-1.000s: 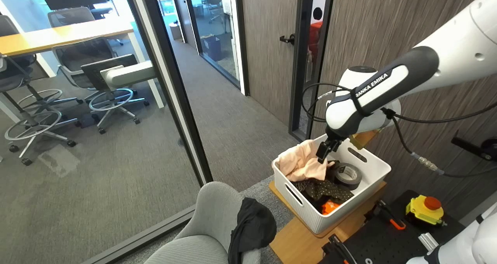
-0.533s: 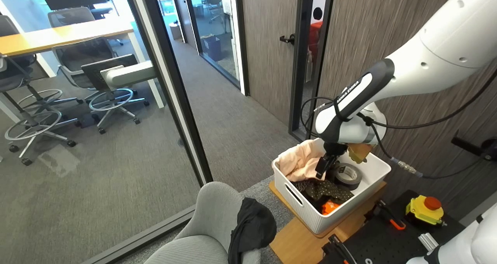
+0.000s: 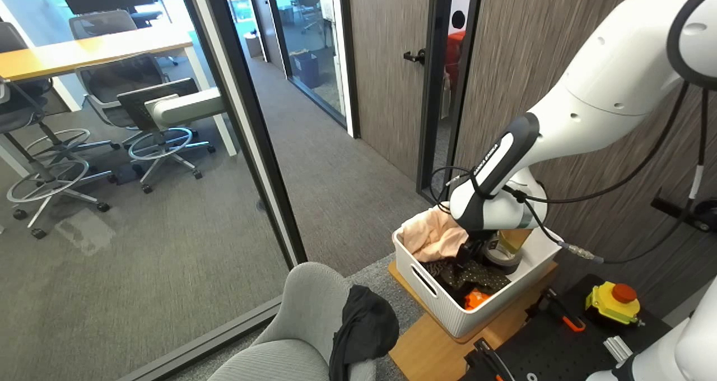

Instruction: Put one green sock on the backrest of the chair

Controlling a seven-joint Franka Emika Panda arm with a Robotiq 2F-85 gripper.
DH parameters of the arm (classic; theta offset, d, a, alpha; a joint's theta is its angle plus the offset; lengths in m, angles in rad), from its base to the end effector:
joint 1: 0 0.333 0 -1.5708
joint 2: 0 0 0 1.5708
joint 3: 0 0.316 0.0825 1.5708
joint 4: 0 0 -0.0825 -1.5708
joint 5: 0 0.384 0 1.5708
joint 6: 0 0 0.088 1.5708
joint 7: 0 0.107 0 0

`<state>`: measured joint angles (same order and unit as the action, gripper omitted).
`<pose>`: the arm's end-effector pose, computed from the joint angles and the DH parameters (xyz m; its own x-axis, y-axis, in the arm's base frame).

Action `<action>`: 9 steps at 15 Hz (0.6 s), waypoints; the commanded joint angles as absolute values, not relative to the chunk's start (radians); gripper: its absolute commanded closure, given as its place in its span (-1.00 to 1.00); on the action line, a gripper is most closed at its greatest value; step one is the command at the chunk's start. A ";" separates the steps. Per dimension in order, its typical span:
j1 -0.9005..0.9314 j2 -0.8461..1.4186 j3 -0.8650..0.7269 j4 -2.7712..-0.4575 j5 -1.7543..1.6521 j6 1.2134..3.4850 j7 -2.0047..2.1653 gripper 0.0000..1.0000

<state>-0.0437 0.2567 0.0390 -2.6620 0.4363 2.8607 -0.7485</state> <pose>0.4019 -0.0238 0.1482 0.9495 0.3135 0.0099 0.3121 -0.9410 -0.1307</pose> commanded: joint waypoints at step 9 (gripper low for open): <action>-0.112 0.450 0.074 -2.553 0.483 2.980 -0.768 -1.00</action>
<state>-0.0821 0.4052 0.0540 -2.5957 0.4615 2.9533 -0.7494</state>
